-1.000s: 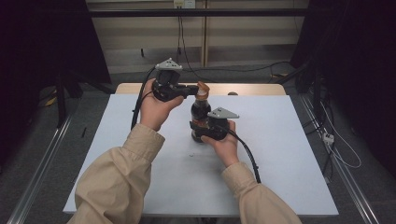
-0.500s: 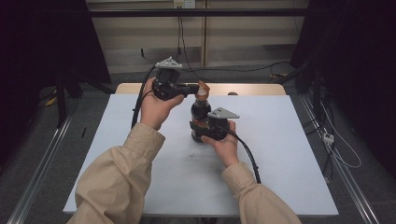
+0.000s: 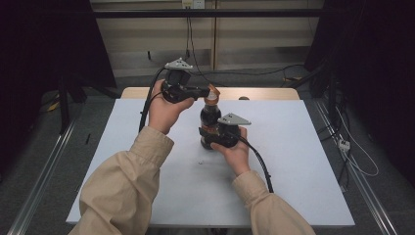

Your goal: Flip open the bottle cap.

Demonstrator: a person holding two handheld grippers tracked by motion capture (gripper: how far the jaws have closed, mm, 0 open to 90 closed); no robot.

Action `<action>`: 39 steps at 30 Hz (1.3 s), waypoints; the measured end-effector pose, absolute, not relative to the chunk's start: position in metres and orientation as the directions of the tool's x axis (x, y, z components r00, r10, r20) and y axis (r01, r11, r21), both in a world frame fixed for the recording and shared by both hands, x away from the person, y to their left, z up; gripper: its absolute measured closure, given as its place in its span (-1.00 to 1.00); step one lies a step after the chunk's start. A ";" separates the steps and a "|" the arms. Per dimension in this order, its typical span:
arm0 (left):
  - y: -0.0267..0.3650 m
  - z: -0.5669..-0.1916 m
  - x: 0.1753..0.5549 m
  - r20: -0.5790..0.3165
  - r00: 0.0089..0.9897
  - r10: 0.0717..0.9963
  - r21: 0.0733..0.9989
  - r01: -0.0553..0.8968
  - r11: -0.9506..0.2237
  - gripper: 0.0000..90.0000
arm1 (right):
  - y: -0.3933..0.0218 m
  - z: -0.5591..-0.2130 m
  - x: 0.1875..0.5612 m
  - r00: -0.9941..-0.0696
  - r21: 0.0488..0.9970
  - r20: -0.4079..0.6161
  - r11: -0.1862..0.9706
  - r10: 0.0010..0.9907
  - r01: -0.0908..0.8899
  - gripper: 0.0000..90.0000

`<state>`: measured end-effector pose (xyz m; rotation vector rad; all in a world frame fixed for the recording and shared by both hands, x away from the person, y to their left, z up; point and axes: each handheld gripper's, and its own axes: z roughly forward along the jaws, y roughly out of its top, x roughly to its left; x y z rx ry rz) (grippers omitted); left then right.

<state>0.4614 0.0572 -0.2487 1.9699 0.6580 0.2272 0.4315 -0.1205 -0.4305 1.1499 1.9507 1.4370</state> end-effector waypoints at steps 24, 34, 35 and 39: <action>0.050 -0.247 0.465 -0.120 0.834 0.538 0.869 0.350 -0.350 1.00 | -0.121 -0.431 0.431 -0.551 0.930 0.111 0.109 0.827 0.351 -0.34; 0.047 -0.246 0.467 -0.119 0.835 0.537 0.872 0.347 -0.345 1.00 | -0.121 -0.431 0.431 -0.551 0.930 0.110 0.110 0.827 0.350 -0.34; 0.046 -0.245 0.467 -0.119 0.835 0.537 0.872 0.347 -0.345 1.00 | -0.121 -0.431 0.431 -0.551 0.930 0.109 0.110 0.827 0.350 -0.34; 0.044 -0.242 0.467 -0.121 0.839 0.531 0.877 0.340 -0.338 1.00 | -0.121 -0.431 0.431 -0.552 0.930 0.109 0.111 0.827 0.349 -0.34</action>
